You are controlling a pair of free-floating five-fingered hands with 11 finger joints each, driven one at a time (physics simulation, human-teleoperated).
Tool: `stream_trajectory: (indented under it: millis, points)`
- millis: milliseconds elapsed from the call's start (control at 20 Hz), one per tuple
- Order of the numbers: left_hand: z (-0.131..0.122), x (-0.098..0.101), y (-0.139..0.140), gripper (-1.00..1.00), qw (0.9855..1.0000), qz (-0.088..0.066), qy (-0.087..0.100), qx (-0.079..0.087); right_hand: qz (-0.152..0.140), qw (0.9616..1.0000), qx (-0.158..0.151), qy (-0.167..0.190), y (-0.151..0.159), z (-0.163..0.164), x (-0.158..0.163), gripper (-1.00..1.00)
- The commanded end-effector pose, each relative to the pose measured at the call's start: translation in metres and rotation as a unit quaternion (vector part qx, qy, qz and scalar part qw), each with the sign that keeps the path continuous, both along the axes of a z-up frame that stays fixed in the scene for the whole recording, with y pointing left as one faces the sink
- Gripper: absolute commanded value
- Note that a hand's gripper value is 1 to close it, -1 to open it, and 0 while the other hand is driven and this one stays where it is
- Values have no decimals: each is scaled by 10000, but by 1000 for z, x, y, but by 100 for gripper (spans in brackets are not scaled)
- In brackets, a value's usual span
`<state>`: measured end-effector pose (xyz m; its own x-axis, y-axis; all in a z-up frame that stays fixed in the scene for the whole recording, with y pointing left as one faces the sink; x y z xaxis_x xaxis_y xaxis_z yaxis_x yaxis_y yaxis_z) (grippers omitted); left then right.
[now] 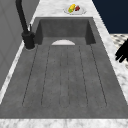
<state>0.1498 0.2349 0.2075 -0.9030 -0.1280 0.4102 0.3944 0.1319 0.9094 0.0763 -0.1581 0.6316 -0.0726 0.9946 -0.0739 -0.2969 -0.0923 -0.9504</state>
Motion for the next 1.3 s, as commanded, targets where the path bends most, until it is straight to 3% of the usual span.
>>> stream_trajectory:
  millis: [0,300,450,650,1250]
  points:
    - [0,0,0,0,10000,0,0,0,-34,9999,-120,75,1,21,0,-100]
    - [0,0,0,0,10000,0,0,0,37,9998,50,-170,6,20,2,-100]
    - [0,0,0,0,10000,0,0,0,-27,9999,-57,83,10,29,10,-100]
    - [0,0,0,0,10000,0,0,0,8,9995,-251,186,23,56,31,-100]
    - [0,0,0,0,10000,0,0,0,-17,9993,-128,352,44,137,88,-100]
